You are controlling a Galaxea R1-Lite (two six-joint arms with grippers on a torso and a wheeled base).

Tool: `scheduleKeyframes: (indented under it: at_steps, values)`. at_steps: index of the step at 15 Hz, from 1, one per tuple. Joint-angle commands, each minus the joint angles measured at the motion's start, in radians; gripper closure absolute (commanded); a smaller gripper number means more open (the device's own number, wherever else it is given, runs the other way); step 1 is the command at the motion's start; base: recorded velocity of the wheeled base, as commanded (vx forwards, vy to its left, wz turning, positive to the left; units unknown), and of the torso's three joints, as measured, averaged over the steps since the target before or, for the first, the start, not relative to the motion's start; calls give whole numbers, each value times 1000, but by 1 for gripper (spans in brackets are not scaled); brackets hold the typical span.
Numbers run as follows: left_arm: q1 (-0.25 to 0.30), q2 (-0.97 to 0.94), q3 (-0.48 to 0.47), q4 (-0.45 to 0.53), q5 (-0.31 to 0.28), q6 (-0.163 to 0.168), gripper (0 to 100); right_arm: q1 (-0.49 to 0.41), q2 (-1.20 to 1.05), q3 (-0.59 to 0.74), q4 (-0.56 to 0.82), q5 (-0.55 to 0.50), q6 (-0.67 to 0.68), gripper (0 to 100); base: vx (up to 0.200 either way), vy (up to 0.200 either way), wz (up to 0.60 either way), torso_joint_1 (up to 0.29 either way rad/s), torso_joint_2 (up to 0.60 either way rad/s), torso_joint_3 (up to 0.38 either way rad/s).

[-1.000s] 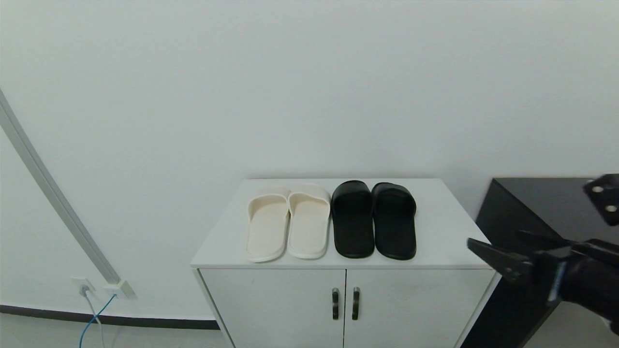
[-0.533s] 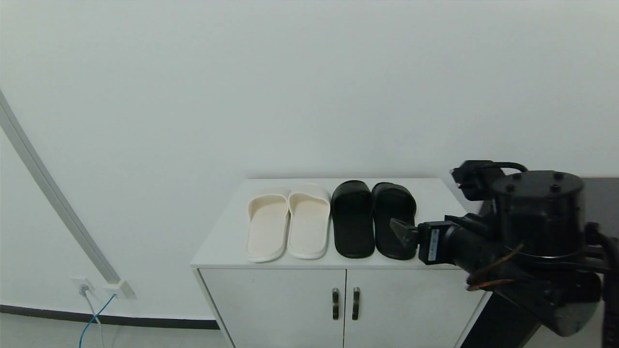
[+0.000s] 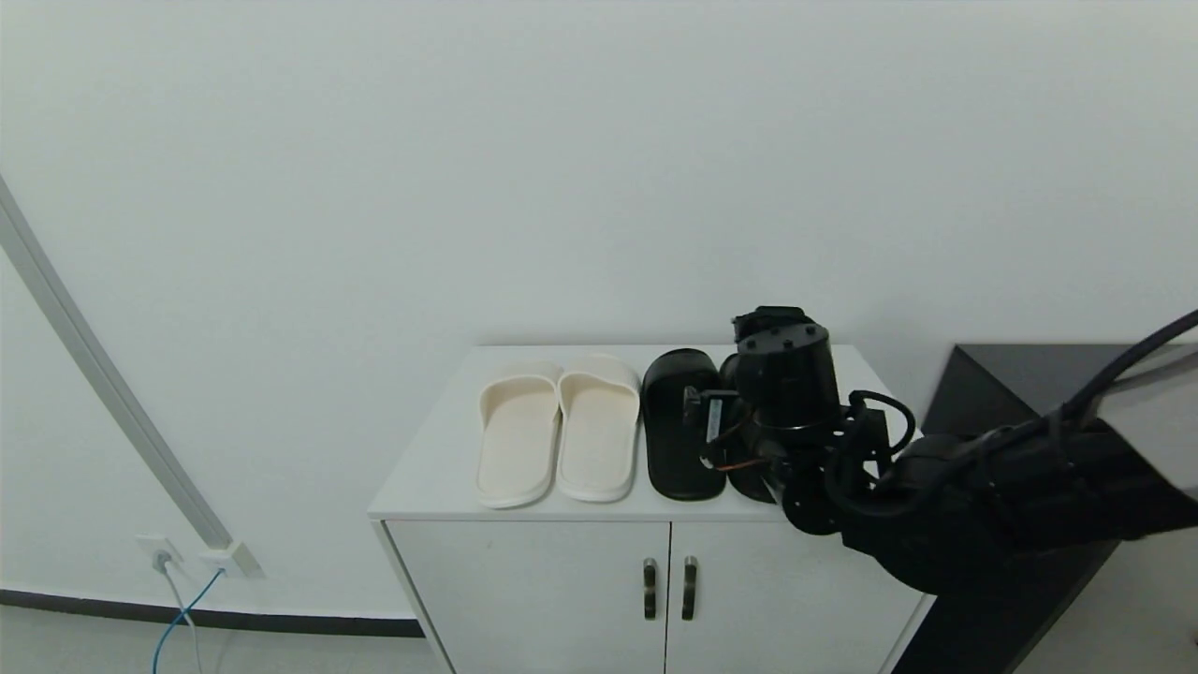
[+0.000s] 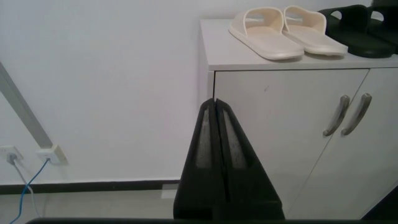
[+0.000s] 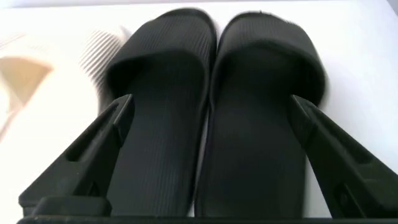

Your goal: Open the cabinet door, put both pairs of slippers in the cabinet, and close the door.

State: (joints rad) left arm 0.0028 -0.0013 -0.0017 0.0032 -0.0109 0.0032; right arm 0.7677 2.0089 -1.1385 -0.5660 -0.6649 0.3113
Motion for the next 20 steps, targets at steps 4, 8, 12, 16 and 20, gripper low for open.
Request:
scheduleKeyframes:
  at_steps: [4,8,12,16,20]
  values:
    - [0,1,-1,0,0,0,100,-73,218,-214,-2,-19,-66,0,0,0,0,0,0,0]
    - [0,1,0,0,0,0,100,-119,310,-342,1,-19,-95,0,0,0,0,0,0,0]
    - [0,1,-1,0,0,-2,100,-125,327,-380,-2,-21,-103,100,0,0,0,0,0,0]
    - [0,1,-1,0,0,-3,100,-123,326,-379,-2,-51,-112,100,0,0,0,0,0,0]
    - [0,1,-1,0,2,-6,100,-123,291,-363,-2,-51,-112,100,0,0,0,0,0,0]
